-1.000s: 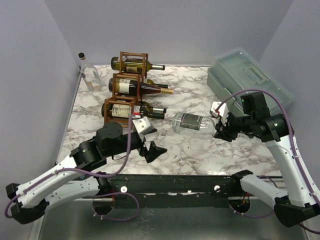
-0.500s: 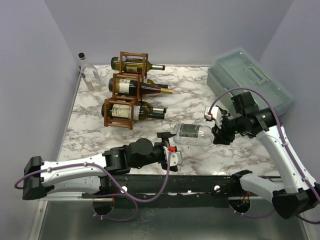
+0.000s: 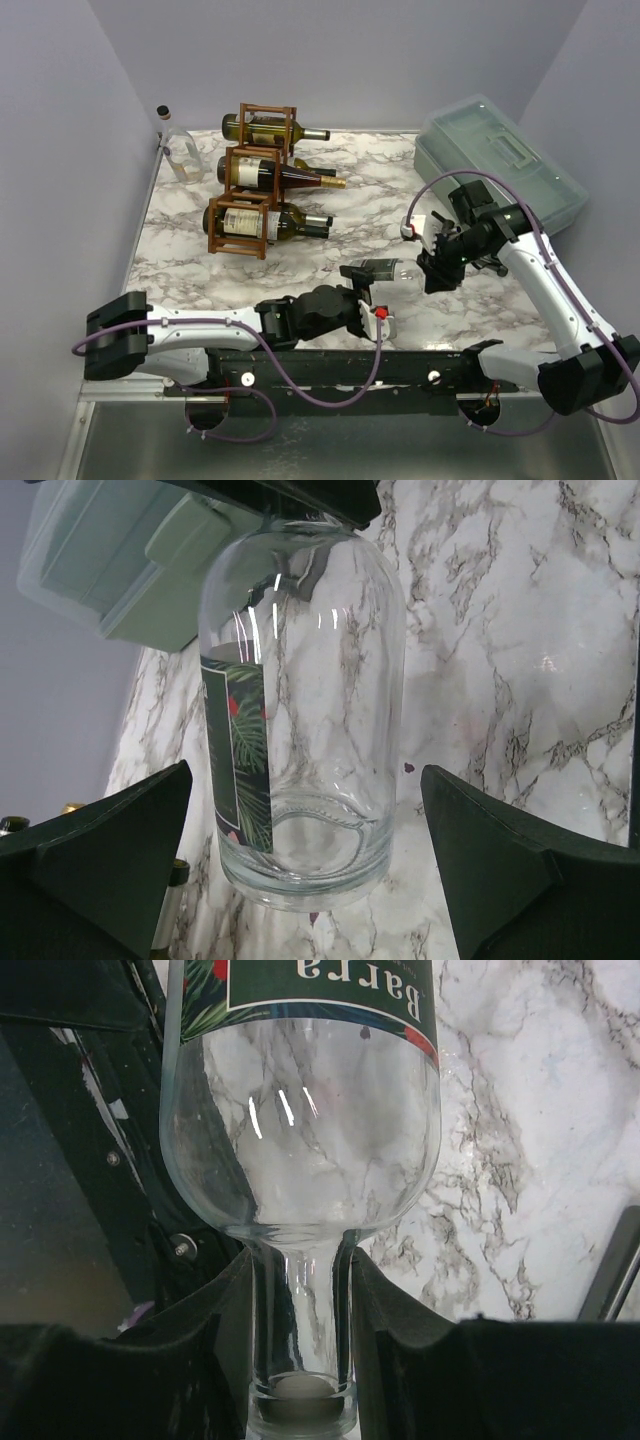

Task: Take the wine bottle off the wine rack
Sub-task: Place the wine bottle at the center of the board.

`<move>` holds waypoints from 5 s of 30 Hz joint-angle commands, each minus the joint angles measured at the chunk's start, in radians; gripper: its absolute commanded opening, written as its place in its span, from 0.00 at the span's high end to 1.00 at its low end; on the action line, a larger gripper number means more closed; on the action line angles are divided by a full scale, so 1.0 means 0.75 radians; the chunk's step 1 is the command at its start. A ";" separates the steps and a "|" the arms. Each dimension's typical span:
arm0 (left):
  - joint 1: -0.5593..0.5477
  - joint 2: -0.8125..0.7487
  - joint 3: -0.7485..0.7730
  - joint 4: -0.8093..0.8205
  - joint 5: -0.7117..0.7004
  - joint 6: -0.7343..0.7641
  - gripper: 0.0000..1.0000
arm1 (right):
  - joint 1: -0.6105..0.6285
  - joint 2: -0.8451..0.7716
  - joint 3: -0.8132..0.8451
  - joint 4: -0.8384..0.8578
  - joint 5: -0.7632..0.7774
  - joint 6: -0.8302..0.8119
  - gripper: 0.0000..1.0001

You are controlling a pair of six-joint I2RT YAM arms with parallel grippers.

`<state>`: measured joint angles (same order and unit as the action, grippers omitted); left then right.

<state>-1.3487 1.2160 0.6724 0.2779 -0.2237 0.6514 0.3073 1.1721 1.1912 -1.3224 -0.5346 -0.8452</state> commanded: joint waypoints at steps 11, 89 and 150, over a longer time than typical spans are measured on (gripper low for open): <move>0.118 0.241 0.043 0.386 0.266 -0.132 0.01 | -0.003 0.106 0.056 0.043 -0.015 0.072 1.00; 0.198 -0.999 -0.467 -0.076 0.210 -0.614 0.01 | 0.874 0.176 0.014 -0.115 1.631 -0.804 0.98; 0.199 -1.017 -0.423 -0.074 0.398 -0.713 0.01 | 1.313 0.247 0.742 -0.125 0.724 -0.005 0.00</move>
<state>-1.2034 0.4503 0.3191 0.2192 0.0254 0.1307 1.3304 1.3544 1.6371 -1.4097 0.1902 -0.9489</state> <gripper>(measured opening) 0.986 0.998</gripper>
